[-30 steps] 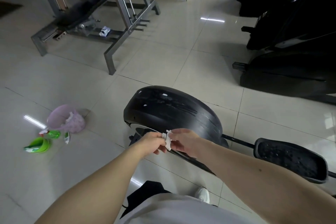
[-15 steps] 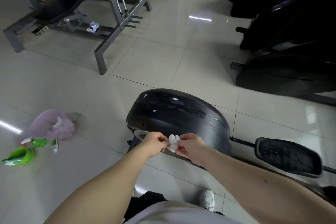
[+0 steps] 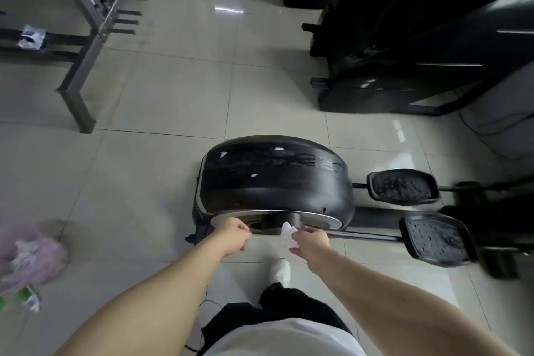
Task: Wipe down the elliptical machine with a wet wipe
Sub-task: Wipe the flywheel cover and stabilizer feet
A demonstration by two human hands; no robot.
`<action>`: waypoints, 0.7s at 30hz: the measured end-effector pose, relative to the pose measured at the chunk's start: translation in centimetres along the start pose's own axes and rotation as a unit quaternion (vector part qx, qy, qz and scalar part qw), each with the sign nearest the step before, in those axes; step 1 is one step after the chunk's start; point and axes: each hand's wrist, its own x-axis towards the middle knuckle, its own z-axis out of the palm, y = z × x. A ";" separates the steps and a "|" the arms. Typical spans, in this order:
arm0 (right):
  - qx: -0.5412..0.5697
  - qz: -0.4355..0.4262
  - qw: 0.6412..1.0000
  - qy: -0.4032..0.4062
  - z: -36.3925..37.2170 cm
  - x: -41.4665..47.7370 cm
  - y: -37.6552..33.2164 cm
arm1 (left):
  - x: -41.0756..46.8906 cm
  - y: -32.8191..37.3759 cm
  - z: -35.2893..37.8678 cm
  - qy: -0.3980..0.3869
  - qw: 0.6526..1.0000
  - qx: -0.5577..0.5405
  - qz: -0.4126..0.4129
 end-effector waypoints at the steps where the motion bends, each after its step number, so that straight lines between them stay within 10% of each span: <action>1: -0.007 -0.013 1.000 0.013 0.2 0.2 0.3 | 0.0 0.1 -0.2 -0.009 1.000 0.005 0.000; 21: 0.029 -0.025 0.998 0.053 7.8 1.2 -4.3 | 4.0 4.5 -10.2 -0.064 0.986 0.140 0.057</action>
